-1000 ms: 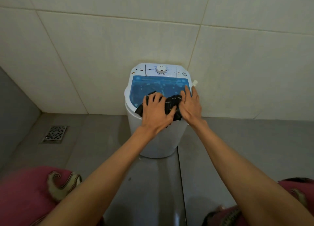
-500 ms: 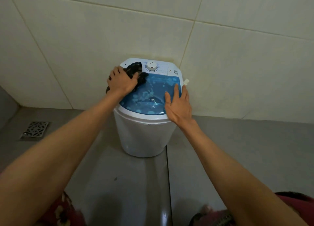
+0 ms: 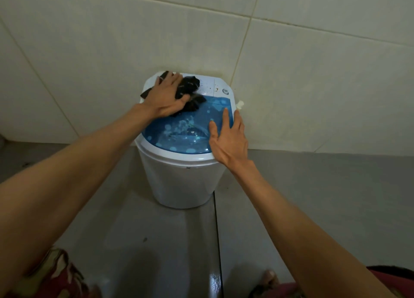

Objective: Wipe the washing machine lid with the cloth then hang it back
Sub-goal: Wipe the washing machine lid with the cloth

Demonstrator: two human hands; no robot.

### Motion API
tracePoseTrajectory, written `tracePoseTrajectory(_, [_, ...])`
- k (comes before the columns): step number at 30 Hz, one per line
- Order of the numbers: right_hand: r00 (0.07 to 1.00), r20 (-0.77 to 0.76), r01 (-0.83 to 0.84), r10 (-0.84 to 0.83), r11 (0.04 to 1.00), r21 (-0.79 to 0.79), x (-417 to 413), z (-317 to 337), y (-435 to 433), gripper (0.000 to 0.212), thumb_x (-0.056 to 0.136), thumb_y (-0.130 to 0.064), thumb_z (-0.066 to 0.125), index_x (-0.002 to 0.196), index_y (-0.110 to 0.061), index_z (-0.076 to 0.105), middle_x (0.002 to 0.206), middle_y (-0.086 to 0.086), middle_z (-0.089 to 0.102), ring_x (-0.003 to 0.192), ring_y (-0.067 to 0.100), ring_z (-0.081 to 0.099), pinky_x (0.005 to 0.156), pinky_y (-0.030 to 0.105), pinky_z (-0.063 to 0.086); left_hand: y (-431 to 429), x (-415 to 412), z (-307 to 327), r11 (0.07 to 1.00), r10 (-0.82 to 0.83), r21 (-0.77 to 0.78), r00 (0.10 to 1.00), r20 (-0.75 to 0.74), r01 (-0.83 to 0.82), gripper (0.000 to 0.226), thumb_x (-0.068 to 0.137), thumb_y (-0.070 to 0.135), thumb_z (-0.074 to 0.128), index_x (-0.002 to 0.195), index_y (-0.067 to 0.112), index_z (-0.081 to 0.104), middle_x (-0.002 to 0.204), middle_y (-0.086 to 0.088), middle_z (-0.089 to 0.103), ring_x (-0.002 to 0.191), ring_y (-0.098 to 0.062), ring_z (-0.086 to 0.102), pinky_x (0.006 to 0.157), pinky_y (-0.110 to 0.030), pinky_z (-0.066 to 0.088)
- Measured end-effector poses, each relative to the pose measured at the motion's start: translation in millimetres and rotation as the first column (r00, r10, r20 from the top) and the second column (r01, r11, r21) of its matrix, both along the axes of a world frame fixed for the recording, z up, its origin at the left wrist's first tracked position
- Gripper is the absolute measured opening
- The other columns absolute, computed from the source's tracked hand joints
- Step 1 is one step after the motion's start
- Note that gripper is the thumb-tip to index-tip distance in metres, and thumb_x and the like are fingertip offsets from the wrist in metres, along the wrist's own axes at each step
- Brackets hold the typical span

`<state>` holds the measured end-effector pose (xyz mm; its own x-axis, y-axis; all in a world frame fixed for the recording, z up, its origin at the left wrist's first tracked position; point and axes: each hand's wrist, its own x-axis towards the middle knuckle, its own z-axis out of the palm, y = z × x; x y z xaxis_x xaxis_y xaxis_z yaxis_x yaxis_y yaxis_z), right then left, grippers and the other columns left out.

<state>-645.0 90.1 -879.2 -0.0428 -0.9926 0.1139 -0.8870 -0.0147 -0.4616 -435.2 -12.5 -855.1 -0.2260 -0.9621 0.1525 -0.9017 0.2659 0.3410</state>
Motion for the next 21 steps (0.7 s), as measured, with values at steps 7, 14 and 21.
tracePoseTrajectory(7, [1.0, 0.021, 0.011, -0.012, 0.999, 0.045, 1, 5, 2, 0.069, 0.101, -0.059, 0.022, 0.158, -0.023, 0.008, 0.165, 0.012, 0.0, 0.151, 0.03, 0.004, 0.121, 0.049, 0.016, 74, -10, -11, 0.993, -0.094, -0.079, 0.995, -0.018, 0.092, 0.081, 0.086, 0.059, 0.036, 0.152, 0.013, 0.031, 0.159, -0.006, 0.03, 0.149, -0.02, 0.02, 0.123, -0.042, 0.01])
tracePoseTrajectory(14, [1.0, 0.013, -0.003, 0.003, 0.999, 0.046, -1, 5, 4, 0.069, 0.101, -0.058, 0.019, 0.158, -0.023, 0.007, 0.165, 0.01, -0.001, 0.152, 0.027, 0.001, 0.121, 0.048, 0.015, 37, 2, -6, 0.992, 0.12, -0.025, 0.991, -0.054, -0.121, 0.081, 0.087, 0.058, 0.036, 0.15, 0.007, 0.031, 0.16, -0.013, 0.026, 0.15, -0.028, 0.016, 0.121, -0.049, 0.011])
tracePoseTrajectory(21, [1.0, 0.015, 0.009, -0.01, 1.0, 0.025, -2, 1, 0, 0.067, 0.101, -0.058, 0.019, 0.158, -0.024, 0.008, 0.165, 0.009, 0.0, 0.151, 0.028, 0.003, 0.12, 0.049, 0.018, -14, -6, 4, 0.994, 0.094, 0.05, 0.996, 0.01, -0.094, 0.077, 0.097, 0.051, 0.035, 0.155, 0.005, 0.014, 0.164, -0.011, 0.008, 0.152, -0.025, 0.0, 0.121, -0.051, -0.002])
